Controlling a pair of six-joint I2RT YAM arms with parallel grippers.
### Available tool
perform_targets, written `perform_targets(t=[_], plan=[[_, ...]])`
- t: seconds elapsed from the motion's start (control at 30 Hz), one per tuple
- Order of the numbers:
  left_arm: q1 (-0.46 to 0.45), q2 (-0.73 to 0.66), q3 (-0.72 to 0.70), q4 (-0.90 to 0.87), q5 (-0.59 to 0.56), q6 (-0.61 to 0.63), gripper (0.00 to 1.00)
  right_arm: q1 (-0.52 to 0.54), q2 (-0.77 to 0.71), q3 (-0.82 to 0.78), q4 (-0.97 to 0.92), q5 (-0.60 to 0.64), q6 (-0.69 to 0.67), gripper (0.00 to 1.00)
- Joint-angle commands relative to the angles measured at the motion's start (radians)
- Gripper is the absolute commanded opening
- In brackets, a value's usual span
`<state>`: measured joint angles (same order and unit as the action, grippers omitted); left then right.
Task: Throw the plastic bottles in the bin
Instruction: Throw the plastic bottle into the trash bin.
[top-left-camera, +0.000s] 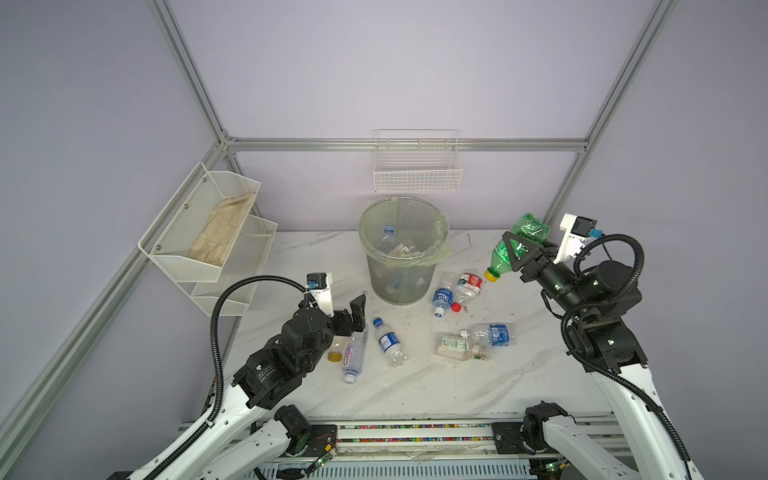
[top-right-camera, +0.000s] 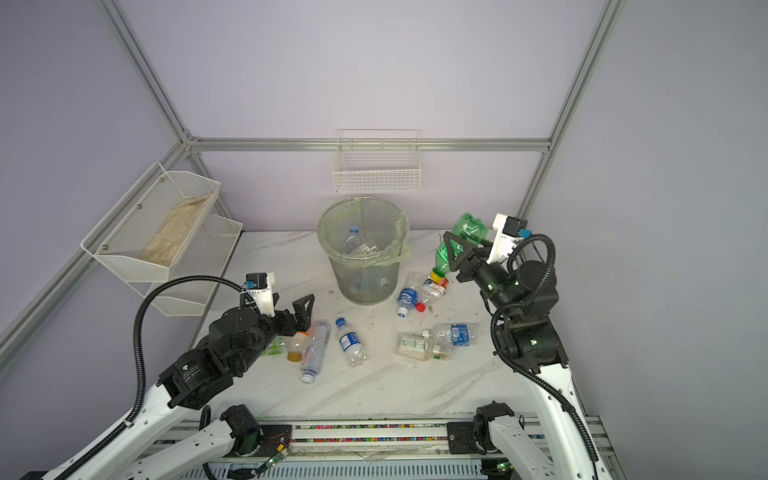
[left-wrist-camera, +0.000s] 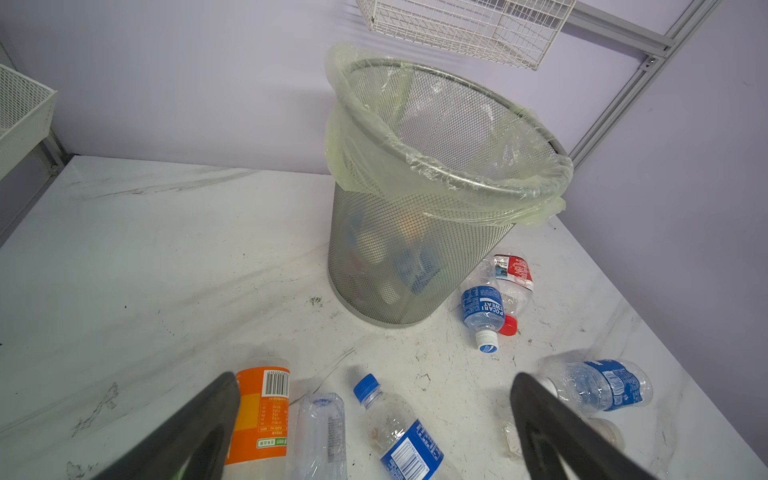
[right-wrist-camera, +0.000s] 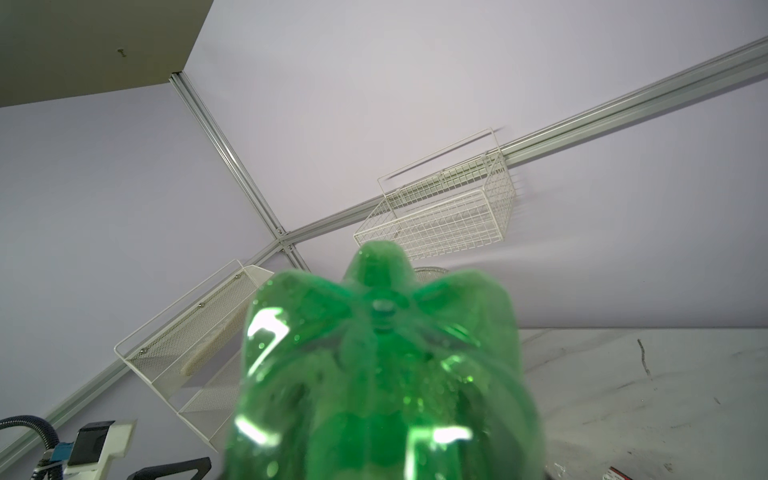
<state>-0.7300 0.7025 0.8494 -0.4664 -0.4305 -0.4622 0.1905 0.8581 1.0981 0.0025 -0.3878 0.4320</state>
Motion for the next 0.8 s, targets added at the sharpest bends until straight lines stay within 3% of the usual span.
perform_targets(t=[0.0,0.4,0.57,0.77], plan=[[-0.005,-0.023,-0.048,0.054,0.025,0.002,1.00,-0.002,0.020,0.037,0.060,-0.027,-0.012,0.00],[-0.005,-0.038,-0.051,0.080,0.055,0.034,1.00,0.019,0.162,0.129,0.068,-0.002,0.017,0.00],[-0.005,-0.048,-0.058,0.080,0.059,0.033,1.00,0.166,0.221,0.164,0.054,0.131,-0.025,0.00],[-0.006,-0.075,-0.069,0.075,0.059,0.034,1.00,0.266,0.328,0.229,0.037,0.203,-0.044,0.00]])
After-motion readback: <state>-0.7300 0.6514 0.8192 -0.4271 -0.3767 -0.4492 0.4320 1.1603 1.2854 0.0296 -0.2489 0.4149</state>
